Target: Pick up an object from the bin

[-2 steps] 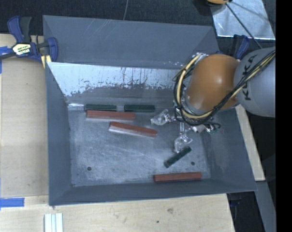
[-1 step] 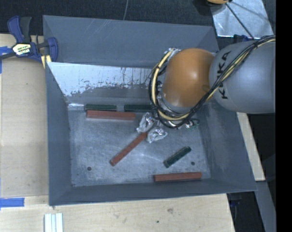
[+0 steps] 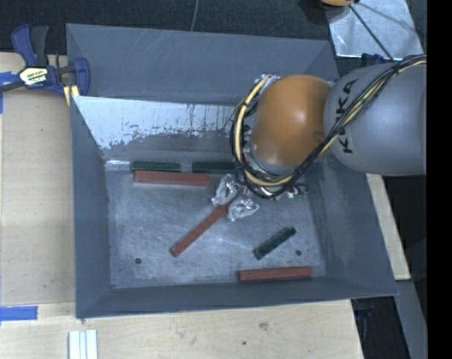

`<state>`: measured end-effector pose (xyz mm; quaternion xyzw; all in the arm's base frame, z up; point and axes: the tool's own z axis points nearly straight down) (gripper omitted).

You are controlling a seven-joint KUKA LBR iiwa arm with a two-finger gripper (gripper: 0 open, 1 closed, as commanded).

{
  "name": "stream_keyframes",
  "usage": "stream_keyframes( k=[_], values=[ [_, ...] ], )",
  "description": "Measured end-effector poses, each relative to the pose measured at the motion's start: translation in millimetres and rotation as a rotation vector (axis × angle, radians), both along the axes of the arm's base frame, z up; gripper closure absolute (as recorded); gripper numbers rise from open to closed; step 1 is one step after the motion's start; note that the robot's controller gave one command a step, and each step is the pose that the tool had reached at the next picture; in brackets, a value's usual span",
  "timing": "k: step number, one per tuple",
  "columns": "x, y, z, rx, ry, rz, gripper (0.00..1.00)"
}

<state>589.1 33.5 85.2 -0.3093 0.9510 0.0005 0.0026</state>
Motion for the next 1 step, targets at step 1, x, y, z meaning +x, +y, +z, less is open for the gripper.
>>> stream_keyframes(
  k=[1],
  values=[
    [20.4,-14.4,138.1,-0.001,0.0,-0.008,1.0]
  ],
)
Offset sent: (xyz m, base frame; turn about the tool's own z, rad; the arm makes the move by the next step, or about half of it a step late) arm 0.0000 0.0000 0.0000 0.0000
